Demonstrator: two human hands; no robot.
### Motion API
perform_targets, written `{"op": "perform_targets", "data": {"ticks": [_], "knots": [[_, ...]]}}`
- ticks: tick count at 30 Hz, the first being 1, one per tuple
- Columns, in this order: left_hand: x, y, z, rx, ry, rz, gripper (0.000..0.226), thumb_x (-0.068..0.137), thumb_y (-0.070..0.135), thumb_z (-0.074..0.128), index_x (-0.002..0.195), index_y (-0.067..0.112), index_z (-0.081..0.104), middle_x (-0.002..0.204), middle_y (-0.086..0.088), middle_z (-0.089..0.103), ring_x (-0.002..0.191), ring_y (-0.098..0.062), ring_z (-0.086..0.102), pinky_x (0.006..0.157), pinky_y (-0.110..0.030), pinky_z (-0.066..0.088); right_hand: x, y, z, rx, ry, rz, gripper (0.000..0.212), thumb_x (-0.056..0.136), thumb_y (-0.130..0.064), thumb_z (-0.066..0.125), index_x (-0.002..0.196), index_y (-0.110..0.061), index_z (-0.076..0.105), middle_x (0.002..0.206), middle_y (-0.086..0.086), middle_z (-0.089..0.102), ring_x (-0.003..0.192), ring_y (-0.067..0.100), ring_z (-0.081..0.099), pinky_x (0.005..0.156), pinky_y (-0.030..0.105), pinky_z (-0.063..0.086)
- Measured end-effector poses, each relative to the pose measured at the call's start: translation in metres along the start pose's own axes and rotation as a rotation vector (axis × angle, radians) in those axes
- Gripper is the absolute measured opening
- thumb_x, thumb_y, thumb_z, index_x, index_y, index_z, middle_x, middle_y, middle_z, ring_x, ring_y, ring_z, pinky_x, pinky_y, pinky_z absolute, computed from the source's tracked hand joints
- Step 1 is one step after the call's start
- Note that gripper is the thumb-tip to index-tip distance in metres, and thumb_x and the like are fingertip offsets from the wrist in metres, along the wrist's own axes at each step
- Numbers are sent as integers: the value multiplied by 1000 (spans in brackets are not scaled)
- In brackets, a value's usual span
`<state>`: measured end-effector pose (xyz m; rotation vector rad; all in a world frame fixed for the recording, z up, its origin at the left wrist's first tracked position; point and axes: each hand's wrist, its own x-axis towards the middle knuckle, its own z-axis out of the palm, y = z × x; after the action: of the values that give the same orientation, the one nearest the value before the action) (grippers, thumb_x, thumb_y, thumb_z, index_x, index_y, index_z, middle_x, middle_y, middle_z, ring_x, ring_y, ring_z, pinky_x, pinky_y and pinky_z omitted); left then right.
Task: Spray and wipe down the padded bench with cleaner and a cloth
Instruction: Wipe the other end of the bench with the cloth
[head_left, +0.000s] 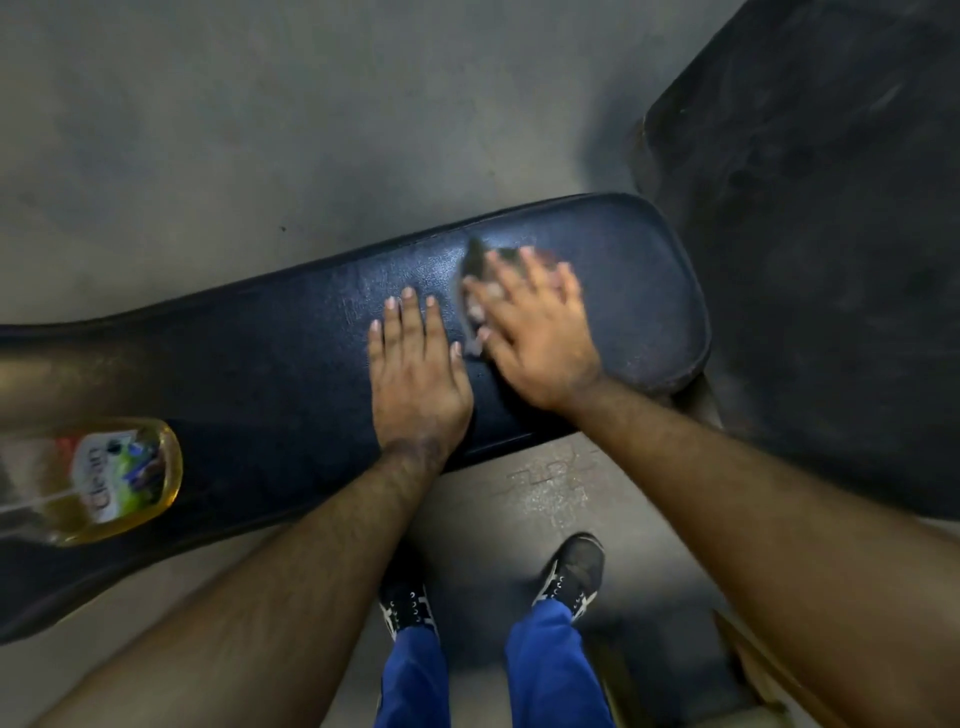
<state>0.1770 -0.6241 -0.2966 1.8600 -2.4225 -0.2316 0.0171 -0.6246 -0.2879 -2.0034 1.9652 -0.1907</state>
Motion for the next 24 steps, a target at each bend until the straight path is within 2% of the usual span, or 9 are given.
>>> {"op": "perform_targets", "data": {"ticks": [2, 6, 10, 11, 15, 17, 19, 20, 24], "knots": [[1, -2, 3, -4, 14, 7, 59, 97, 31, 31, 148, 2, 35, 157, -18, 29, 147, -33, 24, 121, -48, 15, 19, 10, -8, -19, -68, -198, 54, 95, -40, 40, 149, -34, 43, 163, -1, 32, 152, 30, 21, 120, 58, 11], [2, -2, 4, -9, 27, -2, 58, 97, 31, 34, 147, 2, 37, 157, -17, 31, 146, -33, 26, 121, -45, 12, 59, -9, -11, 19, -15, 157, 53, 97, -37, 40, 151, -34, 39, 165, -3, 25, 155, 28, 11, 122, 57, 4], [3, -4, -2, -141, 50, -18, 55, 94, 28, 35, 139, -1, 48, 151, -19, 40, 143, -33, 33, 120, -45, 16, 45, -13, -8, 85, -112, -196, 51, 98, -43, 32, 147, -34, 46, 162, -5, 33, 154, 24, 17, 122, 53, 7], [3, -6, -4, -202, 55, -18, 55, 92, 26, 36, 138, -1, 49, 150, -18, 42, 143, -32, 34, 120, -45, 18, 51, 0, -10, 91, -92, -189, 50, 99, -43, 32, 146, -34, 47, 161, -6, 35, 153, 24, 19, 122, 53, 9], [-9, -25, -20, -284, 87, 8, 52, 88, 21, 46, 136, 1, 52, 147, -17, 47, 138, -31, 42, 117, -45, 29, 49, -25, -1, 36, 45, 181, 53, 96, -40, 35, 148, -29, 43, 162, 1, 32, 153, 29, 17, 121, 56, 7], [-22, -41, -25, -194, 154, -23, 51, 87, 21, 48, 134, 2, 53, 146, -19, 47, 136, -34, 43, 115, -47, 32, 17, -54, 10, 45, -24, -38, 56, 95, -42, 34, 149, -30, 43, 163, 1, 31, 153, 30, 17, 121, 58, 8], [-35, -55, -20, -133, 169, -58, 52, 90, 23, 46, 137, 1, 51, 149, -20, 43, 139, -35, 40, 115, -49, 31, -8, -39, 9, 29, -119, -279, 53, 96, -43, 37, 148, -34, 44, 163, -3, 31, 153, 27, 18, 121, 56, 10], [-41, -60, -15, -100, 155, -59, 53, 92, 24, 45, 139, 1, 48, 150, -20, 41, 140, -35, 37, 116, -49, 28, -8, -25, 7, 34, -114, -280, 52, 97, -42, 39, 147, -35, 44, 163, -4, 31, 153, 26, 19, 122, 56, 11], [-45, -63, -5, -92, 101, -45, 56, 94, 27, 39, 143, 0, 42, 154, -20, 34, 145, -33, 29, 120, -47, 18, -24, -45, 19, 39, 120, 330, 56, 95, -41, 44, 150, -30, 42, 163, 2, 30, 153, 31, 18, 122, 58, 12]]}}
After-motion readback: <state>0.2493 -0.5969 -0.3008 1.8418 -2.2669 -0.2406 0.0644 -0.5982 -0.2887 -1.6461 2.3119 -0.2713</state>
